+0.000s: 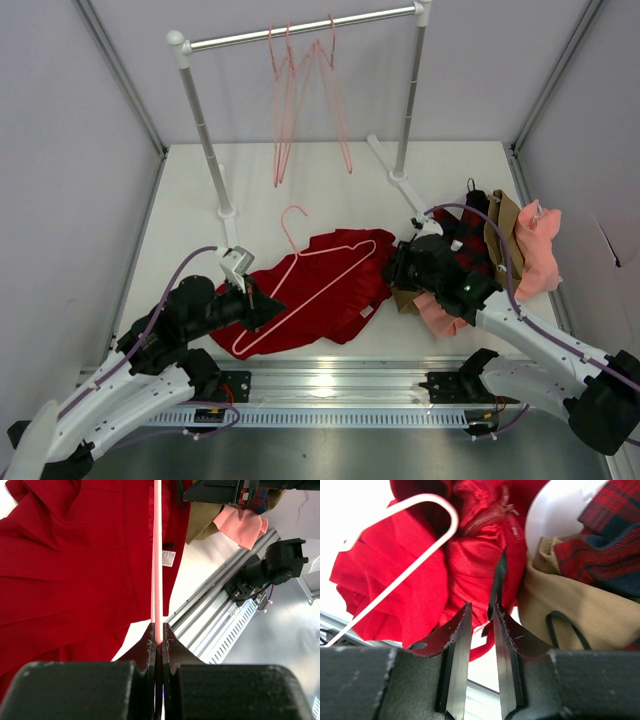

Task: Place the skirt on the hanger

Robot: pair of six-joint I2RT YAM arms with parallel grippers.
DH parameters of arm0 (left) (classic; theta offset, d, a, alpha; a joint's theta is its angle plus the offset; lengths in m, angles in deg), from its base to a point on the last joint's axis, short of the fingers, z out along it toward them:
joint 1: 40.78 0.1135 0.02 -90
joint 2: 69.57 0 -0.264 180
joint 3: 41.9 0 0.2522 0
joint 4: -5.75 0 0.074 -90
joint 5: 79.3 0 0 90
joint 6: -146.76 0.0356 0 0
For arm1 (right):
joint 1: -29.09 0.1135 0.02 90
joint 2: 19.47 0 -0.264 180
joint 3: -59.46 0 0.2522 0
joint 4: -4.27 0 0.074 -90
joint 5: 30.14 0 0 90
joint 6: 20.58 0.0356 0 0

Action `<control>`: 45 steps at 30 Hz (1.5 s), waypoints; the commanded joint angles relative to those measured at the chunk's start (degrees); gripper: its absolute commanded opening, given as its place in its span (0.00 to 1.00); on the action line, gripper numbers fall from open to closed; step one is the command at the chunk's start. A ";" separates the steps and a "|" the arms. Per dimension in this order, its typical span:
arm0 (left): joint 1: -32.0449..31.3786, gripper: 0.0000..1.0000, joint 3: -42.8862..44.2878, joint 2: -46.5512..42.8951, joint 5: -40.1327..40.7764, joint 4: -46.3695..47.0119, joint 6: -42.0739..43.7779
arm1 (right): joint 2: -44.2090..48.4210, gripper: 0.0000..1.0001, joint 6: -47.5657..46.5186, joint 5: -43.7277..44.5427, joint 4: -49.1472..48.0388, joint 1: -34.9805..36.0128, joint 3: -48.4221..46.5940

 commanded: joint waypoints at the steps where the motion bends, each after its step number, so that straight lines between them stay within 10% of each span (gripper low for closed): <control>1: -0.26 0.00 -0.19 -0.56 -1.24 2.38 -0.21 | -0.11 0.29 0.27 3.60 1.36 0.31 -0.22; 15: -0.26 0.00 -0.28 -0.82 -2.03 2.73 -0.12 | -0.99 0.28 -0.08 5.53 0.76 0.48 0.57; 24: -0.26 0.00 0.25 -1.53 -5.01 2.38 -0.21 | -0.20 0.04 0.01 7.90 -0.13 0.48 1.45; 45: -0.26 0.00 -3.80 -0.74 -10.12 5.20 -4.69 | 3.84 0.02 -1.31 8.09 0.31 -0.39 1.98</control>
